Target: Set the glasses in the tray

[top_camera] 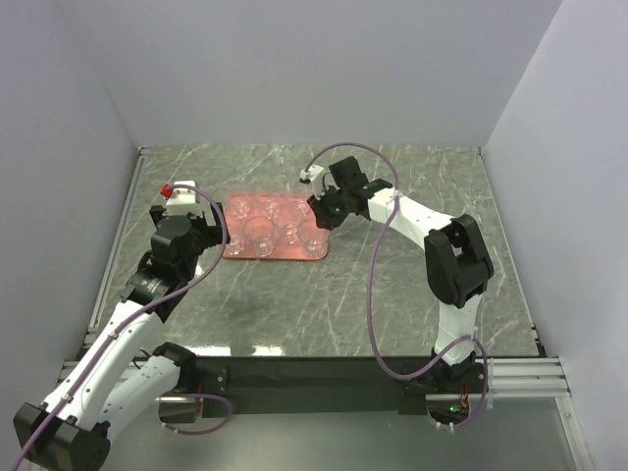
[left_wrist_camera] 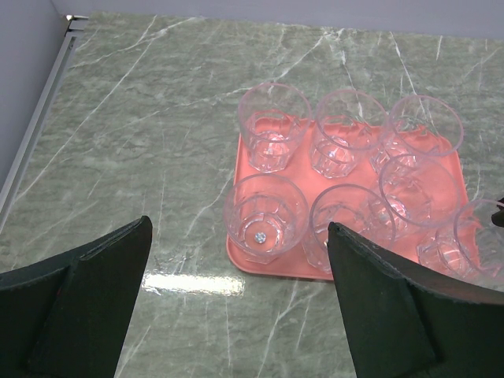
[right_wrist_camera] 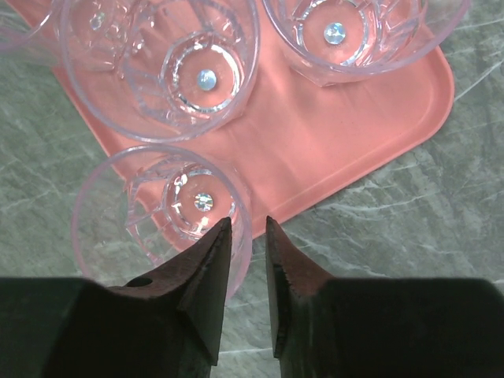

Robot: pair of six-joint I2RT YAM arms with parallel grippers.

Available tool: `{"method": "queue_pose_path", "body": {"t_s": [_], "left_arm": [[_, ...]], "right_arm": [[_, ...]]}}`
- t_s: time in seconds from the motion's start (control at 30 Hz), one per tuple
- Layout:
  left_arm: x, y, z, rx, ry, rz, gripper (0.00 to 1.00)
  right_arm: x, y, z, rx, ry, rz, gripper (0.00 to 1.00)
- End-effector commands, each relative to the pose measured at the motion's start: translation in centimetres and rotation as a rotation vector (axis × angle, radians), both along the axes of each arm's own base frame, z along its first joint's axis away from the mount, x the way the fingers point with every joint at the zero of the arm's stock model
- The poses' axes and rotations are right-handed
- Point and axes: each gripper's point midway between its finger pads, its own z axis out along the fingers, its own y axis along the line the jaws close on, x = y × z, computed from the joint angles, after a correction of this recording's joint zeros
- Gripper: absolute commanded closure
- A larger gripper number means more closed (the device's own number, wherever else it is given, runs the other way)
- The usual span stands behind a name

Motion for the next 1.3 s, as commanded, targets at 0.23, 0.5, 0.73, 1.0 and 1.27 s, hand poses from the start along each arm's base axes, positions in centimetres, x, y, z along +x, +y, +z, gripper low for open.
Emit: {"method": "queue_pose_path", "body": {"t_s": [0.23,0.5,0.73,1.0,1.27], "left_arm": [[0.2,0.1,1.2,-0.012,-0.046,0.004,0.01],[0.1,0.1,1.4,-0.016,-0.055,0.003,0.01],[0.0,0.3,1.3,-0.014,-0.053,0.013,0.01],[-0.2,1.0,1.2,-0.007,-0.061,0.046,0.01],[-0.1,1.4,1.2,-0.018,-0.054,0.077,0.01]], "right_arm": [[-0.2,-1.1,5.7,-0.011,-0.164,0.043,0.6],[-1.8,-5.4,13.0,-0.01,-0.381,-0.033,0.48],[-4.0,-12.1,19.0,0.117,-0.5,-0.216,0.35],[-6.3,-21.3,17.7,0.215,-0.576,-0.504,0.14],[-9.3,-28.1,18.4,0.287,-0.733,-0.891,0.0]]}}
